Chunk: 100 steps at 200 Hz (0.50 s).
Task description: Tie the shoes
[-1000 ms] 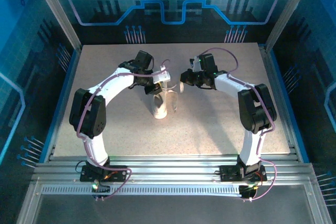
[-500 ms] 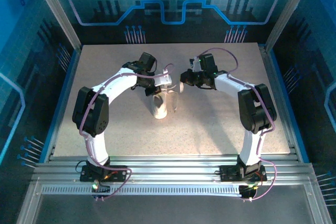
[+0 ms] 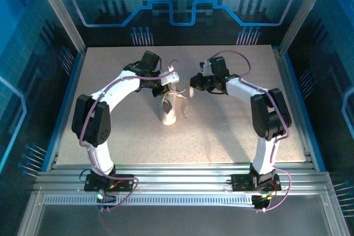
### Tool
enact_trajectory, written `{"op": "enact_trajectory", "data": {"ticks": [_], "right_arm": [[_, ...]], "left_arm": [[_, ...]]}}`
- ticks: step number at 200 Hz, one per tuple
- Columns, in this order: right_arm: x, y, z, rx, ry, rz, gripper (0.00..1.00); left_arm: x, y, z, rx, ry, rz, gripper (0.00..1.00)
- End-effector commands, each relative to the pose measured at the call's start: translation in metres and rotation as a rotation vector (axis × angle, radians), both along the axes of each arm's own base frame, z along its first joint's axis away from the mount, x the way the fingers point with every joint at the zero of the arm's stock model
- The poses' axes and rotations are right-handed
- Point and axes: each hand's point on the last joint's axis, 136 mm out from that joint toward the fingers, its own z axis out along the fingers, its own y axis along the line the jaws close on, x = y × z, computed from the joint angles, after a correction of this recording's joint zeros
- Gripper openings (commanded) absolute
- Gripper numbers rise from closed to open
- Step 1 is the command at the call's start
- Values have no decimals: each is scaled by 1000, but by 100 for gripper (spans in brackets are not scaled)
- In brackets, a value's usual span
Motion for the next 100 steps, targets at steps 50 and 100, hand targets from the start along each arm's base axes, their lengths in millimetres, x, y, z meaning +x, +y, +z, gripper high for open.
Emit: {"op": "enact_trajectory", "data": {"ticks": [50,100], "right_arm": [[1,38,62,225,-220,77,0],[0,59,90,377,-257,104,0]], "left_arm": [[29,-5,22,-214,131,195,0],[44,5,20,-311,249,337,0]]}}
